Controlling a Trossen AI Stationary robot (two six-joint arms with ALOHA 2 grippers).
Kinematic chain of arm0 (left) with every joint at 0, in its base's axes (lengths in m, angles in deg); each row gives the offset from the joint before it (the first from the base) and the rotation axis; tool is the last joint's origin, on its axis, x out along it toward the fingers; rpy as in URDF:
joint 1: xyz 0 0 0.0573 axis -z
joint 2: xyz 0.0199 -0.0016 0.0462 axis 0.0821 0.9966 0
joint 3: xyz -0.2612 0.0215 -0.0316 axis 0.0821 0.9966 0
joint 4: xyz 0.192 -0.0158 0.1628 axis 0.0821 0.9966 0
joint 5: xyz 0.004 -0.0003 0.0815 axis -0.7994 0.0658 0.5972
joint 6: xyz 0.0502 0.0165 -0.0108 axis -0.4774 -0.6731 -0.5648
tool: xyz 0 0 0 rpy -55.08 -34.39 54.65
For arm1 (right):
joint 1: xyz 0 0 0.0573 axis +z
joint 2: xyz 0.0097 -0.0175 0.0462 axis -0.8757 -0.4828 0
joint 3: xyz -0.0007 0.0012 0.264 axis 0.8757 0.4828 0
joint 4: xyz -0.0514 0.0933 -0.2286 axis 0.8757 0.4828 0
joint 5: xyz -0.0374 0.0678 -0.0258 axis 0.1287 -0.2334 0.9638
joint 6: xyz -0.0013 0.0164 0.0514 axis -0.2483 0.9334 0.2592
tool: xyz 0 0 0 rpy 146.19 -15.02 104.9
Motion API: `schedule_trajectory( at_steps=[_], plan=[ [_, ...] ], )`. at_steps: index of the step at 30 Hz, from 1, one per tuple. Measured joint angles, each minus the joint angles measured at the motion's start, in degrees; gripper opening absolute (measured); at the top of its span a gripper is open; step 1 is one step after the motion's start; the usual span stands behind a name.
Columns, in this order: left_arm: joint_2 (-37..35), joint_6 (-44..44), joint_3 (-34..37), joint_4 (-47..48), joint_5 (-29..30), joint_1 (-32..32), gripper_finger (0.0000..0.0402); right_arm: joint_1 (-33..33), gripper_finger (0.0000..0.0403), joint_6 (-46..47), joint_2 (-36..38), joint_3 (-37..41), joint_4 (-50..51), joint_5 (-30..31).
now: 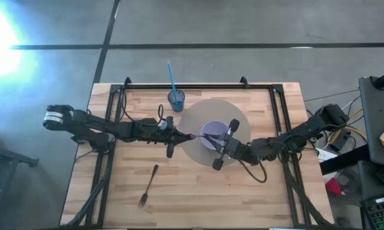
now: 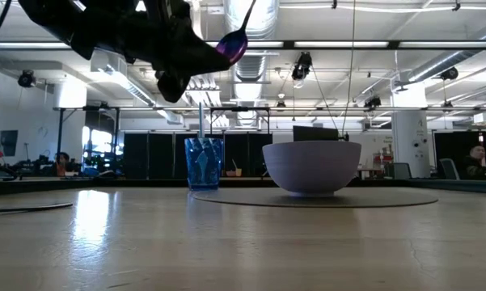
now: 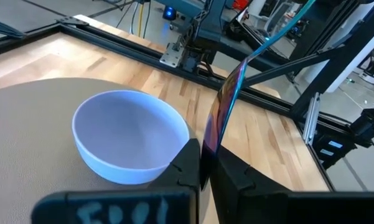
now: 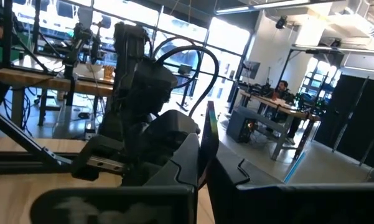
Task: Pick & Place Utensil
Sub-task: Put the blue spoon into the purple bowl
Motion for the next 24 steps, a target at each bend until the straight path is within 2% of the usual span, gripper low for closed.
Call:
schedule_trajectory(
  at_steps=[5, 9, 18, 24],
  plan=[
    [0.0, 0.0, 0.0, 1.0, -0.1, 0.0, 0.0025, 0.0, 0.0011, -1.2, -0.1, 0.1, 0.3, -0.1],
    [0.0, -1.9, 0.0, 1.3, -0.2, 0.0, 0.0044, 0.0, 0.0011, -1.5, -0.1, 0.1, 1.2, -0.1],
    [0.0, -1.8, 0.0, 1.4, 0.0, 0.0, 0.0129, 0.0, 0.0011, -3.2, 0.0, 0.1, 2.1, 0.5],
    [0.0, -1.7, 0.0, 1.4, 0.0, 0.0, 0.0181, 0.0, 0.0011, -1.6, 2.1, 0.1, 6.6, 0.9]
  ],
)
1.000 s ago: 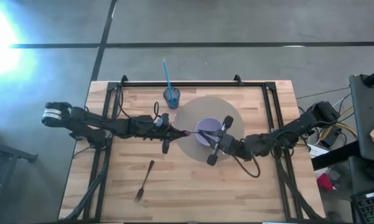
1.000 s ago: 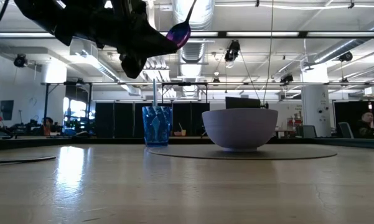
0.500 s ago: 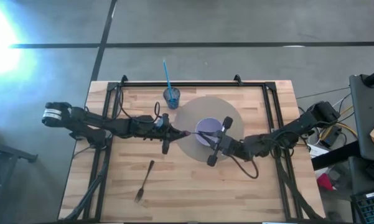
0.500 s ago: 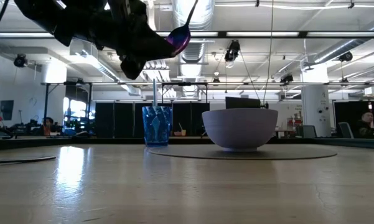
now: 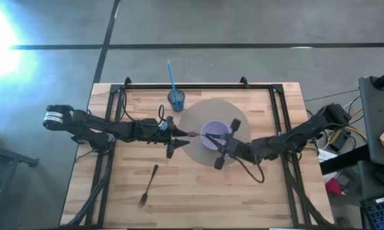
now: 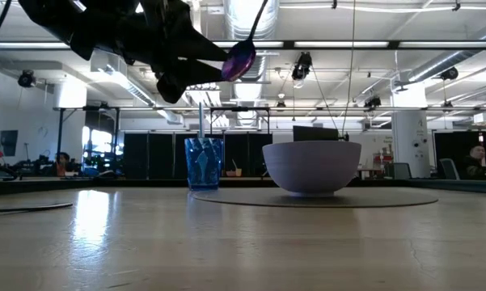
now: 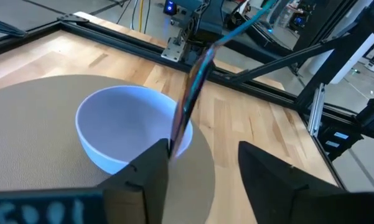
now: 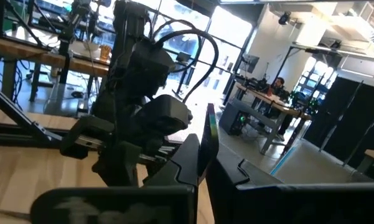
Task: Pick & Place Utensil
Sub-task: Put the blue spoon into the purple bowl
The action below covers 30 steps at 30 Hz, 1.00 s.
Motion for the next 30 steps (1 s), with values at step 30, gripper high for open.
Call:
schedule_trajectory(
  at_steps=[30],
  plan=[
    [0.0, 0.1, 0.0, 1.2, 0.0, -0.1, 0.0198, -4.1, 0.001, 10.6, 30.7, 7.2, 32.3, 1.0]
  ],
)
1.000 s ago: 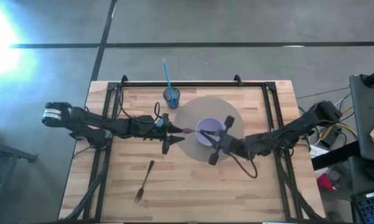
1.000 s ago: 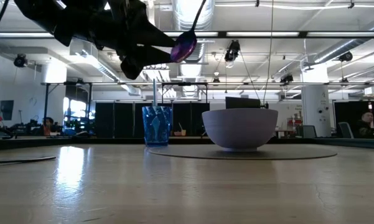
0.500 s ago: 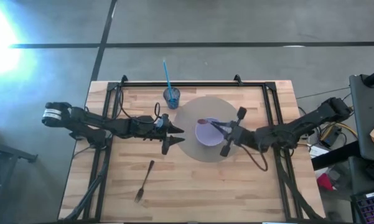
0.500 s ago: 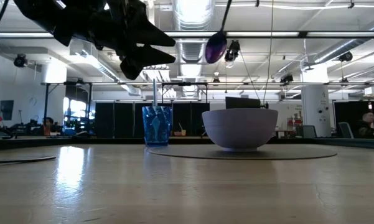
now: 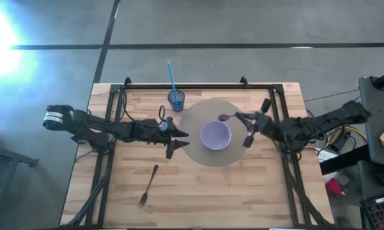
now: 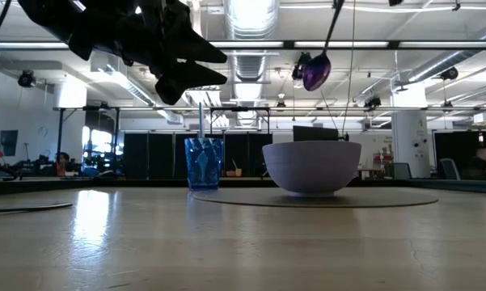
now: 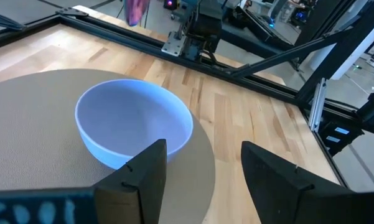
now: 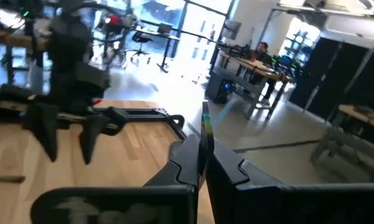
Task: Pick & Place Utensil
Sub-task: Put the blue spoon into the purple bowl
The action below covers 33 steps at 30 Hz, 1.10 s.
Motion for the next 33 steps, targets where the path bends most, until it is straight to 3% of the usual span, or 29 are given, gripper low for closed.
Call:
schedule_trajectory(
  at_steps=[8, 18, 33],
  plan=[
    [0.0, 0.0, 0.0, 0.0, 0.0, 0.0, 0.0197, -6.6, 0.0011, 12.3, 8.4, 8.7, -0.2, -7.1],
    [0.0, -0.4, 0.0, -0.1, 0.0, -0.1, 0.0197, -11.2, 0.0011, 26.3, 13.0, 17.8, -3.4, -7.7],
    [0.0, -0.4, 0.0, -0.1, 0.0, 0.0, 0.0197, -11.5, 0.0011, 43.4, 13.5, 25.3, -5.3, -7.6]
  ],
)
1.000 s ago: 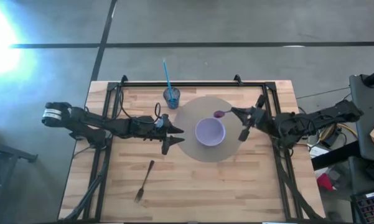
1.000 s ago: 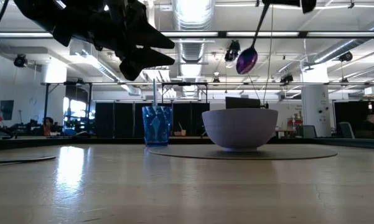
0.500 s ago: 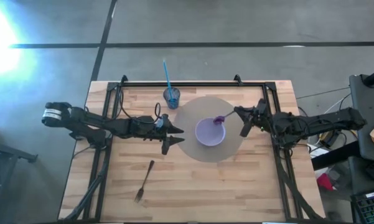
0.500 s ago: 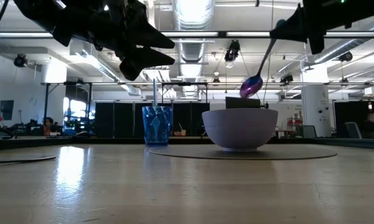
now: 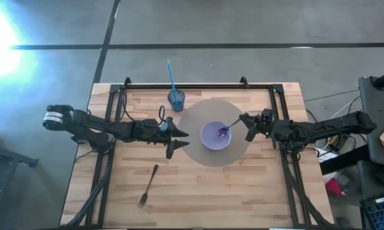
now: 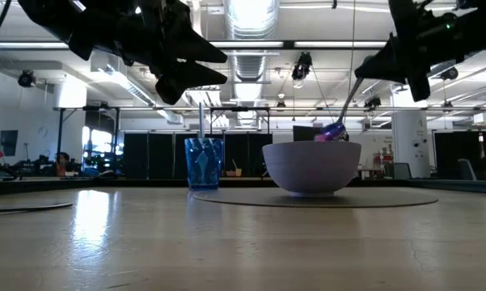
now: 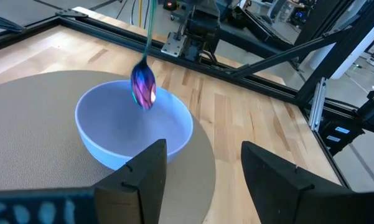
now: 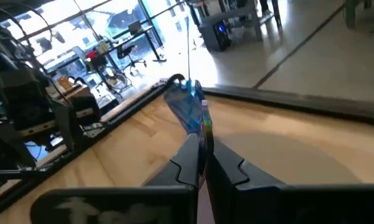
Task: Pick & Place Utensil
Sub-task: Put the blue spoon into the purple bowl
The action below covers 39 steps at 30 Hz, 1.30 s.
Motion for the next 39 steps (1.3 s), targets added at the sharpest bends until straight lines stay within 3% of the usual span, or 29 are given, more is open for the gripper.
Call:
schedule_trajectory(
  at_steps=[11, 16, 39],
  plan=[
    [0.0, 0.0, 0.0, 0.0, 0.0, 0.0, 0.0197, 0.0, 0.0011, 7.8, -1.1, 9.8, -15.0, 0.5],
    [0.0, 0.0, 0.0, 0.0, 0.0, 0.0, 0.0197, 0.1, 0.0011, 12.2, -2.6, 12.0, -16.2, 0.5],
    [0.0, -0.7, 0.0, 0.0, 0.0, 0.0, 0.0197, 0.1, 0.0011, 15.7, -19.9, 7.1, -18.3, 1.2]
  ],
)
